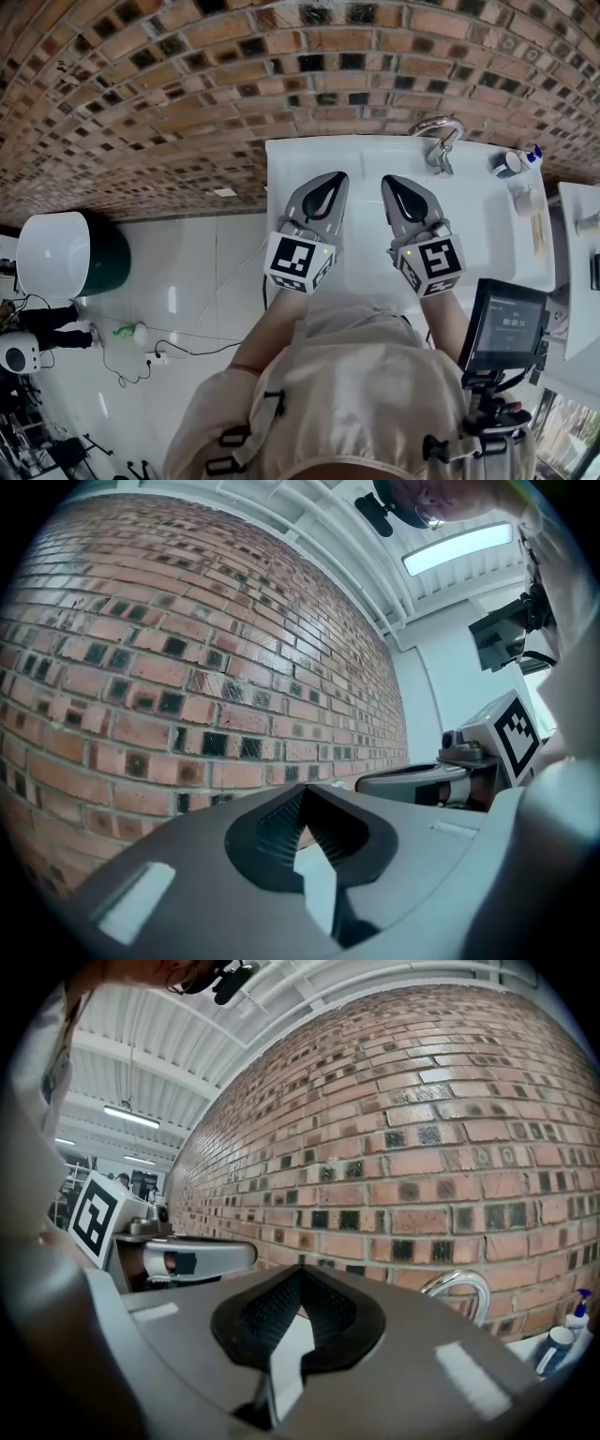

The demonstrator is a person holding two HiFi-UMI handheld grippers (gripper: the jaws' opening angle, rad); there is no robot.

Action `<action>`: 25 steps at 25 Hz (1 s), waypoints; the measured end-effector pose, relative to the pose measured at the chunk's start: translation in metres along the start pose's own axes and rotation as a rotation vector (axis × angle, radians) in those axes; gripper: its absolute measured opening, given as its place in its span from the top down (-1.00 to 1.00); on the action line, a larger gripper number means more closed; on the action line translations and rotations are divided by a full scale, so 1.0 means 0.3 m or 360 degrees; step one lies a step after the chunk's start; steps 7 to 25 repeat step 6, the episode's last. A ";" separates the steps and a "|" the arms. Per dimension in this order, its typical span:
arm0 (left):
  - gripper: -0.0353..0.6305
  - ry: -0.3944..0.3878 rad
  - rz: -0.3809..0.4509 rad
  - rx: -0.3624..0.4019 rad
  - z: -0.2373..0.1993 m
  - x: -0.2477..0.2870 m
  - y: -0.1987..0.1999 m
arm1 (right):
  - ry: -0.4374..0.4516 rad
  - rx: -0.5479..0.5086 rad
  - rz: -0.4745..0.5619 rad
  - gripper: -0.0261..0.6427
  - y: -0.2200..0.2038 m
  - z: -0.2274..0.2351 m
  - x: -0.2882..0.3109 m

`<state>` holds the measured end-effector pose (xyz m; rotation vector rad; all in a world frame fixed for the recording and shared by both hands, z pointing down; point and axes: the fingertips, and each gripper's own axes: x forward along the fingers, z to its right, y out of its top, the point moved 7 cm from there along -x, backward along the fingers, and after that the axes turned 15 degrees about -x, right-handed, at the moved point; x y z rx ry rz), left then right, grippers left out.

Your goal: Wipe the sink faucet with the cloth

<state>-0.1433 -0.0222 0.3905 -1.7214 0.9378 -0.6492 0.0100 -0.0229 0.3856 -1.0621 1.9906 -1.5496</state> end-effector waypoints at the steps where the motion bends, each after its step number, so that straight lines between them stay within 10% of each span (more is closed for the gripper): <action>1: 0.89 -0.0005 -0.0008 0.0009 0.000 0.003 -0.001 | -0.0002 0.0000 -0.0003 0.95 -0.002 0.001 0.000; 25: 0.89 -0.0025 -0.0041 0.0040 0.004 0.017 -0.010 | -0.0009 -0.0006 -0.0008 0.95 -0.009 0.008 0.002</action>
